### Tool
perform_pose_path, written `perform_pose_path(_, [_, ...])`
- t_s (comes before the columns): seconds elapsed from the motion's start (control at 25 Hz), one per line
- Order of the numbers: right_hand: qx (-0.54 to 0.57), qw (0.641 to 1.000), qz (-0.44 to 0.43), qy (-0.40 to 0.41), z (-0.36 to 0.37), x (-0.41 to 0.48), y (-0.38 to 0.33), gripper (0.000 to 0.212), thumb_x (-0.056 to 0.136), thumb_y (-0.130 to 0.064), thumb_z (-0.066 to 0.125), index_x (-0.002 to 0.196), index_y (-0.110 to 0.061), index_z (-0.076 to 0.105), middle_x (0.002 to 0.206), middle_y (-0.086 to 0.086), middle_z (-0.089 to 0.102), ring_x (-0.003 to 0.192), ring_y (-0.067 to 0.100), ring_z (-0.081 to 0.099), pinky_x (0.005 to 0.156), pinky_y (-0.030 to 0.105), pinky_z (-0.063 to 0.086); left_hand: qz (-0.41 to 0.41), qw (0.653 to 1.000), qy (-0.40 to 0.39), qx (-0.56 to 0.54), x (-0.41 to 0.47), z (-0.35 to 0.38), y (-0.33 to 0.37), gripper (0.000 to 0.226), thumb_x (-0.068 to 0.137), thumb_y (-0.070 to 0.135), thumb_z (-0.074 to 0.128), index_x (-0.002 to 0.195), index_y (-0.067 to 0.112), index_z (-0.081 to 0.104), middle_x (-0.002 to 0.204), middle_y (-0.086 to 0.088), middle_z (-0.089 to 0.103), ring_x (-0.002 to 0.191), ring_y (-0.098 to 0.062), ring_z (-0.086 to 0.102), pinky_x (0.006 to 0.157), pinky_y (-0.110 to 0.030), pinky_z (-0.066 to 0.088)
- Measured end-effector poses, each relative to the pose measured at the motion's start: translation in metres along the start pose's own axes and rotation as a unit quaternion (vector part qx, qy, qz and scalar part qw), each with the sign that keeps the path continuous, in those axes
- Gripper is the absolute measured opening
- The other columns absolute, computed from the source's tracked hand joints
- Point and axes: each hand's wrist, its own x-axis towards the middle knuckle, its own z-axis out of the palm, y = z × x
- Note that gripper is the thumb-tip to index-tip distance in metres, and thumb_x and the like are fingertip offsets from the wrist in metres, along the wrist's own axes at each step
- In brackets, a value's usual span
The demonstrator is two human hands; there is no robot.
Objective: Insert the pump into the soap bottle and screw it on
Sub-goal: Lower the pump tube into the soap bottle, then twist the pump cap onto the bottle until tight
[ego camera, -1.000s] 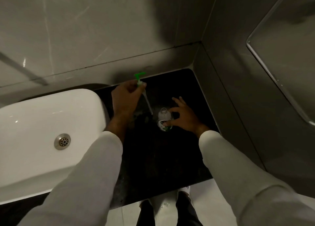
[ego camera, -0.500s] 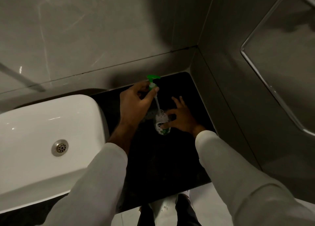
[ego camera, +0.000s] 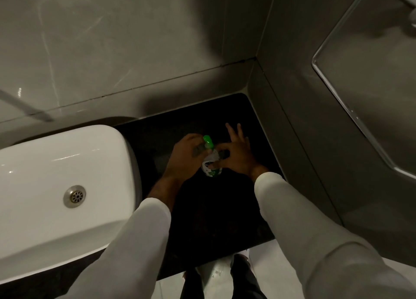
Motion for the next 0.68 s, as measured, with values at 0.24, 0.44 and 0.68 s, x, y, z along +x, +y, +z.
perform_pose_path(0.24, [0.002, 1.000, 0.006, 0.003, 0.003, 0.002, 0.000, 0.048, 0.064, -0.062, 0.078, 0.103, -0.033, 0.075, 0.167, -0.006, -0.005, 0.151, 0.029, -0.021, 0.120, 0.060, -0.005, -0.014, 0.998, -0.014, -0.060, -0.001, 0.003, -0.001, 0.047, 0.087, 0.016, 0.074, 0.132, 0.011, 0.063, 0.123, -0.004, 0.062, 0.110, -0.014, 0.062, 0.097, -0.032, 0.055])
perform_pose_path(0.44, [0.009, 1.000, 0.011, -0.005, 0.000, 0.001, -0.001, 0.048, 0.064, -0.061, 0.079, 0.103, -0.034, 0.074, 0.167, -0.004, -0.004, 0.151, 0.030, -0.020, 0.120, 0.060, -0.005, -0.087, 0.983, -0.003, -0.162, 0.002, 0.011, -0.007, 0.066, 0.083, 0.015, 0.081, 0.141, 0.013, 0.050, 0.125, 0.000, 0.066, 0.118, -0.018, 0.066, 0.097, -0.027, 0.055])
perform_pose_path(0.68, [0.013, 1.000, 0.017, -0.008, -0.003, 0.000, -0.002, 0.049, 0.065, -0.059, 0.079, 0.107, -0.035, 0.073, 0.167, -0.003, -0.002, 0.151, 0.030, -0.018, 0.120, 0.061, -0.003, -0.144, 0.968, 0.057, -0.197, 0.001, 0.018, -0.009, 0.084, 0.074, 0.018, 0.089, 0.144, 0.014, 0.042, 0.109, 0.005, 0.071, 0.097, 0.001, 0.071, 0.086, -0.024, 0.059])
